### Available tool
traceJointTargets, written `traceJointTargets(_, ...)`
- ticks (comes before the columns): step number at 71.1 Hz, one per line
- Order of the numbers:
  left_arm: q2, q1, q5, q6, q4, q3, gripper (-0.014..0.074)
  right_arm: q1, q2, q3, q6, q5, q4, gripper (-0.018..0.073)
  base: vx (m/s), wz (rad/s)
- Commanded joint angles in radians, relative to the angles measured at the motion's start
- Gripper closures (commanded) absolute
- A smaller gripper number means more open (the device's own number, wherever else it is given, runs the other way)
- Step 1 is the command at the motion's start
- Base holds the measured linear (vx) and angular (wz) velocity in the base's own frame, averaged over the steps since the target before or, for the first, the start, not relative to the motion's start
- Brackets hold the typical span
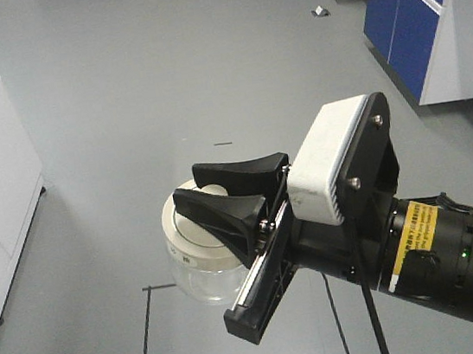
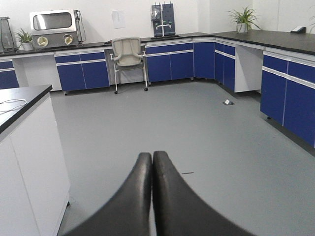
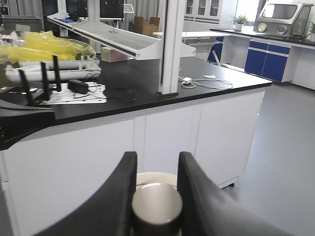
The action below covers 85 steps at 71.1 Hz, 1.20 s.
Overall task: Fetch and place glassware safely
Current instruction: 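Hold the jar in the right gripper while the base turns away, then keep holding the jar while driving toward the blue-cabinet bench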
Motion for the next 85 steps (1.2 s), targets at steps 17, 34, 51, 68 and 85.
traceJointTargets(17,0.008,0.001,-0.071,-0.009,-0.003,-0.029,0.0603,0.0,-0.029,-0.031,-0.003,-0.089,0.014,0.0563,0.5,0.06)
traceJointTargets(34,0.008,0.001,-0.071,-0.009,-0.003,-0.029,0.0603,0.0,-0.029,-0.031,-0.003,-0.089,0.014,0.0563,0.53,0.1)
traceJointTargets(51,0.008,0.001,-0.071,-0.009,-0.003,-0.029,0.0603,0.0,-0.029,-0.031,-0.003,-0.088,0.014,0.0563,0.54,0.05)
traceJointTargets(68,0.008,0.001,-0.071,-0.009,-0.003,-0.029,0.0603,0.0,-0.029,-0.031,-0.003,-0.088,0.014,0.0563,0.54,-0.07)
traceJointTargets(85,0.008,0.001,-0.071,-0.009,-0.003,-0.029,0.0603,0.0,-0.029,-0.031,-0.003,-0.088,0.014,0.0563,0.54,-0.09)
